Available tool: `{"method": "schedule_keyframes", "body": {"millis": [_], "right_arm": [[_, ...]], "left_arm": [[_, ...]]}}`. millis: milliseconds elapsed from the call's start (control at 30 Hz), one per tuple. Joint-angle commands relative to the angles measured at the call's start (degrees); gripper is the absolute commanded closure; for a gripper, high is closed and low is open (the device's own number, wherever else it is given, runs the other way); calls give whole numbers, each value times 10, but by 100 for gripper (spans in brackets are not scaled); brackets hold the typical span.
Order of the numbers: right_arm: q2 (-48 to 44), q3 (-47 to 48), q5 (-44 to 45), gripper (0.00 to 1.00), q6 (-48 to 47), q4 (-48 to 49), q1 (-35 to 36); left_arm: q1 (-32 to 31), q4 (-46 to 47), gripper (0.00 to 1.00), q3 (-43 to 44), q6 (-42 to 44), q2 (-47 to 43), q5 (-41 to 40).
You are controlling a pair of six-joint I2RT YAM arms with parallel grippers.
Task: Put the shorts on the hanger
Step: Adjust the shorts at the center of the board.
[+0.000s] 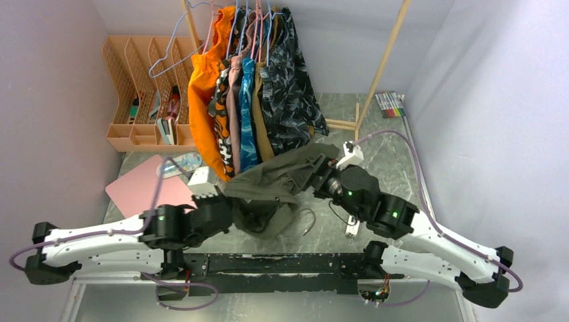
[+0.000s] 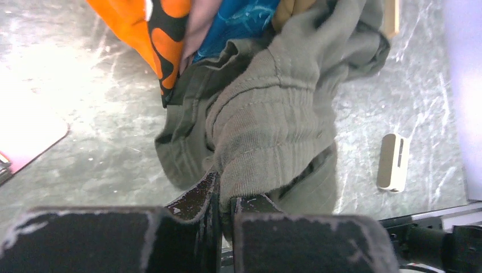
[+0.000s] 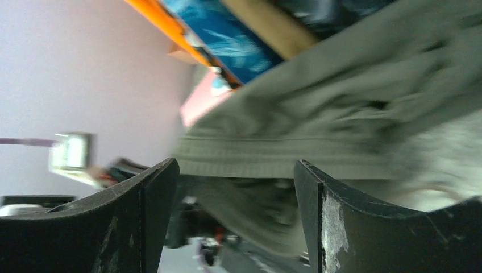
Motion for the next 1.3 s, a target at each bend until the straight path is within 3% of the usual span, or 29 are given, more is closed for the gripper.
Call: {"method": "schedule_keyframes", "body": {"millis": [0, 167, 433, 667, 1000, 1267], "right_arm": [[-62, -74, 79, 24, -105, -121, -2], [-69, -166, -17, 27, -162, 13, -2], [63, -205, -168, 28, -261, 197, 0], [166, -216, -232, 30, -287, 307, 13], [269, -203, -200, 28, -306, 336, 54], [299, -197, -132, 39, -273, 362, 54]], "left_arm": [[1, -110, 93, 19, -31, -83, -57], [0, -120, 93, 53, 17, -124, -72], [0, -181, 93, 116, 14, -99, -83], [1, -155, 93, 115, 45, -97, -80], [0, -172, 93, 138, 49, -86, -86], [0, -153, 93, 140, 73, -82, -78]]}}
